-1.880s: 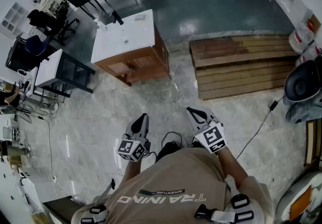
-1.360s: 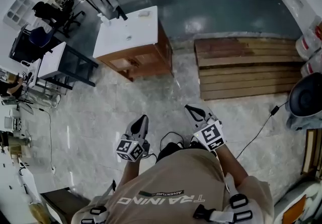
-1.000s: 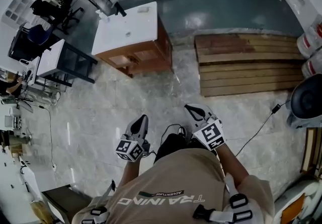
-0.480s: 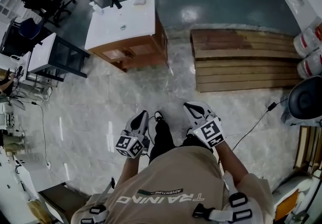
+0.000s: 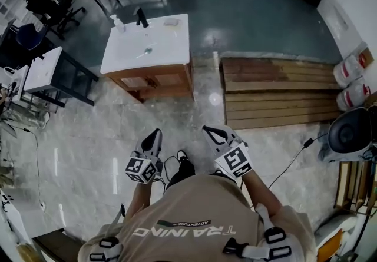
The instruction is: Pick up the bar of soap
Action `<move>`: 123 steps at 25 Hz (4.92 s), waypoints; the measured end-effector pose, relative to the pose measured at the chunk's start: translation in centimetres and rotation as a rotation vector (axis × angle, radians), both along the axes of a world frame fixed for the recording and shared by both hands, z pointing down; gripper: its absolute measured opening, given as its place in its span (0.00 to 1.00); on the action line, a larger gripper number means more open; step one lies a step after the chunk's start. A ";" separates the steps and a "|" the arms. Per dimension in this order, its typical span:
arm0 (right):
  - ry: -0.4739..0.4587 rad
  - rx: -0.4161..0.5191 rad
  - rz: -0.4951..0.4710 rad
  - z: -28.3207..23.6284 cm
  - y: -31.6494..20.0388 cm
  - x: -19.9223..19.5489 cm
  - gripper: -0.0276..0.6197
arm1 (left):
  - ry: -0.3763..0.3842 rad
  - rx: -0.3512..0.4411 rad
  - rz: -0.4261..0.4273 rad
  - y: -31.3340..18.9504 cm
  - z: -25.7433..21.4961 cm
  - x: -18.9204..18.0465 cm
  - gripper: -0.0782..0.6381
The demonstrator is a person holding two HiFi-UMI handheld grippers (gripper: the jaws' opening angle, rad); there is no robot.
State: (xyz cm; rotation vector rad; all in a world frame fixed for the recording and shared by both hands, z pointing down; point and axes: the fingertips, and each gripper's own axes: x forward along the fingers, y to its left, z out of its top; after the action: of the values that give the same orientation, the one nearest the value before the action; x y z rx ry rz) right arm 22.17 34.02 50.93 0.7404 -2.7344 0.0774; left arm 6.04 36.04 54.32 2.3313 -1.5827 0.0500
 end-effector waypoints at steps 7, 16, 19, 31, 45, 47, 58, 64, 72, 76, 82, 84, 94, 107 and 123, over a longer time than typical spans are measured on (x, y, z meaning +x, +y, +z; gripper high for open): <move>-0.007 0.032 0.038 -1.6 -3.0 -5.7 0.05 | 0.027 0.013 0.058 -3.0 -0.7 -3.9 0.10; -0.007 0.038 0.173 -1.3 -5.0 -8.5 0.05 | 0.016 0.025 0.147 -6.5 1.1 -8.8 0.10; 0.003 0.065 0.199 -2.1 -6.1 -8.6 0.05 | 0.004 0.046 0.148 -7.1 0.7 -9.5 0.10; -0.016 0.024 0.171 -0.8 -9.3 -10.6 0.05 | 0.003 0.022 0.161 -10.0 0.5 -9.8 0.10; -0.137 -0.003 0.144 -1.2 -19.3 -10.0 0.05 | -0.059 0.038 0.121 -19.0 -3.7 -9.3 0.10; -0.127 0.010 0.132 -0.8 -20.5 -9.9 0.05 | -0.073 0.036 0.108 -20.1 -3.8 -9.5 0.10; -0.121 0.007 0.027 0.5 -25.7 -9.9 0.05 | -0.080 0.013 -0.017 -23.6 -3.6 -10.1 0.10; -0.114 -0.050 0.018 2.4 -27.0 -9.8 0.05 | -0.088 -0.027 -0.005 -25.0 -2.3 -9.2 0.10; -0.104 -0.066 0.008 3.9 -30.8 -12.5 0.05 | -0.056 -0.018 -0.004 -29.1 -0.8 -11.7 0.10; -0.100 -0.079 0.034 2.3 -32.7 -13.6 0.05 | -0.046 0.007 0.029 -31.7 -1.9 -12.4 0.10; -0.069 -0.054 0.068 0.7 -36.2 -16.7 0.05 | -0.068 0.052 0.090 -35.4 -3.1 -15.1 0.10; -0.070 -0.047 0.080 0.4 -36.8 -18.1 0.05 | -0.089 0.060 0.107 -36.0 -2.9 -16.2 0.10; -0.112 -0.108 0.165 0.7 -39.0 -23.1 0.05 | -0.032 0.075 0.170 -39.3 -2.2 -21.3 0.10; 0.015 -0.061 0.220 1.0 -41.7 -23.5 0.05 | 0.044 0.013 0.165 -42.2 1.6 -22.5 0.10; -0.089 -0.098 0.126 3.7 -52.6 -24.6 0.05 | -0.014 0.032 0.151 -52.2 -1.3 -21.3 0.10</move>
State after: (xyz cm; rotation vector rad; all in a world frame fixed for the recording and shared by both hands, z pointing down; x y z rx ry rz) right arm -2.45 -18.54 54.61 0.9006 -2.7413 0.2765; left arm -15.25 -16.20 52.98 2.4763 -1.4210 0.0764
